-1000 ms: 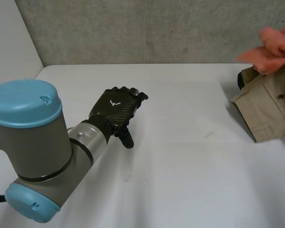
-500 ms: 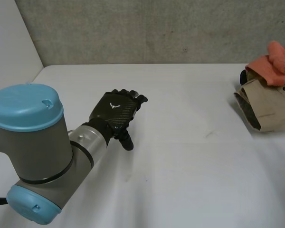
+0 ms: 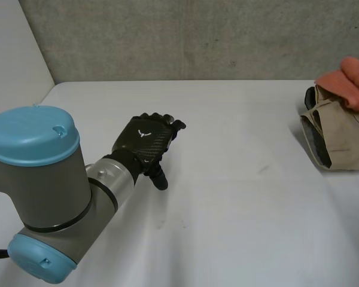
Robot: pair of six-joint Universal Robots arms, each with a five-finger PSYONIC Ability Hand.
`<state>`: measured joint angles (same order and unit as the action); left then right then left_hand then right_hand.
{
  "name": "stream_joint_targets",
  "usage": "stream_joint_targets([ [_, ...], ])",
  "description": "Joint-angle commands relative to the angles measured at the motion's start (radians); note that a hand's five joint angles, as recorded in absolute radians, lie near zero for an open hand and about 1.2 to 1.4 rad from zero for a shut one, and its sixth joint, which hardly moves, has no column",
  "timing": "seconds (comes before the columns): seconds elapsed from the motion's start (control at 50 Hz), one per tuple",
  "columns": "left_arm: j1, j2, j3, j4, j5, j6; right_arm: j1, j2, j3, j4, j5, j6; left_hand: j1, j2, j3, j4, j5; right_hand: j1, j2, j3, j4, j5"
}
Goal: Fold the laundry.
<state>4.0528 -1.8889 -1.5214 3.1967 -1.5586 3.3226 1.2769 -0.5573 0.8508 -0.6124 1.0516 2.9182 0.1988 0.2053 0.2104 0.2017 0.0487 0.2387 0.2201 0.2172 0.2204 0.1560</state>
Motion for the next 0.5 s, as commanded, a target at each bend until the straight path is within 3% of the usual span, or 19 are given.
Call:
stream_joint_targets([
  [0.02, -0.003, 0.005, 0.003, 0.000, 0.002, 0.000, -0.007, -0.180, 0.134, 0.065, 0.053, -0.002, 0.029, 0.023, 0.018, 0.027, 0.005, -0.064, -0.046, -0.043, -0.046, -0.156],
  [0.36, -0.017, 0.085, 0.009, 0.002, 0.003, -0.002, -0.132, -0.487, 0.333, 0.370, 0.065, -0.079, 0.026, 0.020, 0.015, 0.024, 0.002, -0.064, -0.046, -0.043, -0.046, -0.156],
  [0.44, -0.017, 0.109, 0.010, 0.002, 0.003, -0.003, -0.171, -0.550, 0.333, 0.411, 0.117, -0.083, 0.021, 0.014, 0.009, 0.018, -0.004, -0.064, -0.046, -0.043, -0.046, -0.156],
  [0.5, -0.018, 0.128, 0.012, 0.002, 0.006, -0.017, -0.192, -0.602, 0.326, 0.415, 0.220, -0.085, 0.021, 0.014, 0.009, 0.018, -0.004, -0.064, -0.046, -0.043, -0.046, -0.156],
])
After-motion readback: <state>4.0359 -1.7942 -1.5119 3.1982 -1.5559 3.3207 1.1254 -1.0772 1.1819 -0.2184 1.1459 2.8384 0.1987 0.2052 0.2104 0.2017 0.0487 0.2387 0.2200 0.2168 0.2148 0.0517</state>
